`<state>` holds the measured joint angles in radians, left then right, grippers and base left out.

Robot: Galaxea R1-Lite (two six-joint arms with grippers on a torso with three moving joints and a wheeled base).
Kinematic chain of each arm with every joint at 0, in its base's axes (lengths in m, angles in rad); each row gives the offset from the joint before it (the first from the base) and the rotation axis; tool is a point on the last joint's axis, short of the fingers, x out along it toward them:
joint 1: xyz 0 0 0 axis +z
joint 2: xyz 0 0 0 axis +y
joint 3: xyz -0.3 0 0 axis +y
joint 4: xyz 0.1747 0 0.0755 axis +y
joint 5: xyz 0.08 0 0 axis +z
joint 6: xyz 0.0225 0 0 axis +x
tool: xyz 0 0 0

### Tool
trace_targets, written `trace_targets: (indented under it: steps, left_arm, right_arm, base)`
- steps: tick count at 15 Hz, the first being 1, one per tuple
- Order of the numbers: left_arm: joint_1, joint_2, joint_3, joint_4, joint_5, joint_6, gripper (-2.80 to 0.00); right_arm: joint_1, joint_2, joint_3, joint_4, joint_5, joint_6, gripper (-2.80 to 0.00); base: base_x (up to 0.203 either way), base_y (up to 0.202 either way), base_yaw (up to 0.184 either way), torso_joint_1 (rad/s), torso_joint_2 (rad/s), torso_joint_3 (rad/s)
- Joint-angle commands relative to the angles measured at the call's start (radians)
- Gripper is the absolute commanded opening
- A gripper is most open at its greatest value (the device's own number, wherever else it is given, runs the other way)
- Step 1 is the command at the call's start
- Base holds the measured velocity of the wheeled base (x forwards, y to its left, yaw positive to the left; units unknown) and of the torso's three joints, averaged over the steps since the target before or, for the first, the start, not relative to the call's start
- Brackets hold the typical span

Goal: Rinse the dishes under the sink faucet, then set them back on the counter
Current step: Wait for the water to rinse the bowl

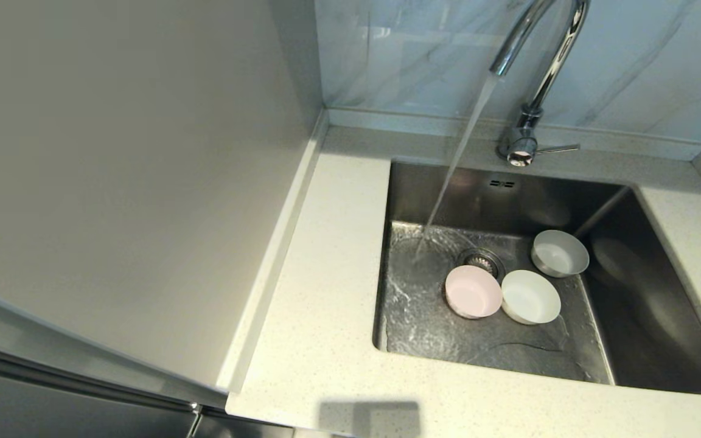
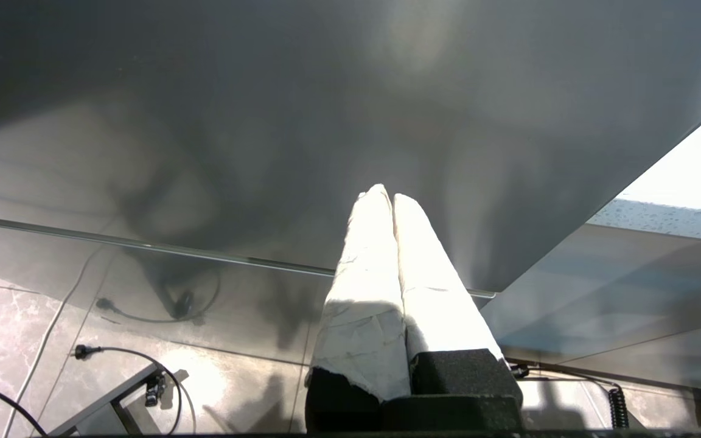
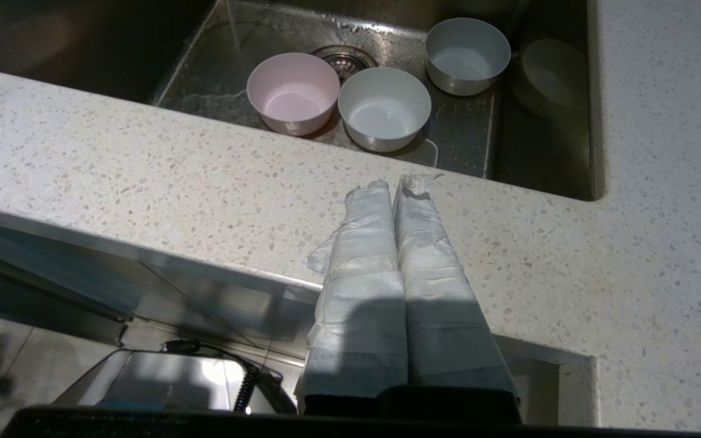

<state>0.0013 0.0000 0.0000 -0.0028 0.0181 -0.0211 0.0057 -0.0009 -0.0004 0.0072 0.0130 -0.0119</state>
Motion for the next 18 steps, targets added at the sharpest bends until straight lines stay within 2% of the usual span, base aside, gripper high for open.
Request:
trace_targets:
  steps: [1,9,12,18]
  left_arm:
    - [0.0,-0.003,0.0,0.0,0.0,0.0,-2.8]
    - [0.0,-0.003,0.0,0.0,0.0,0.0,-2.8]
    - [0.0,-0.003,0.0,0.0,0.0,0.0,-2.8]
    - [0.0,-0.003,0.0,0.0,0.0,0.0,-2.8]
  right_arm:
    - [0.002,0.012,0.0,-0.001,0.0,0.0,-2.8]
    - [0.004,0.402,-0.038,-0.008,-0.013,0.009,-2.8]
    - [0.003,0.608,-0.187,-0.007,-0.013,0.027,-2.8]
    - [0.003,1.069,-0.63,0.004,-0.008,0.087,-2.8]
  base:
    - [0.0,0.0,0.0,0.0,0.0,0.0]
    - [0.0,0.0,0.0,0.0,0.0,0.0]
    - [0.0,0.0,0.0,0.0,0.0,0.0]
    - [0.0,0.0,0.0,0.0,0.0,0.0]
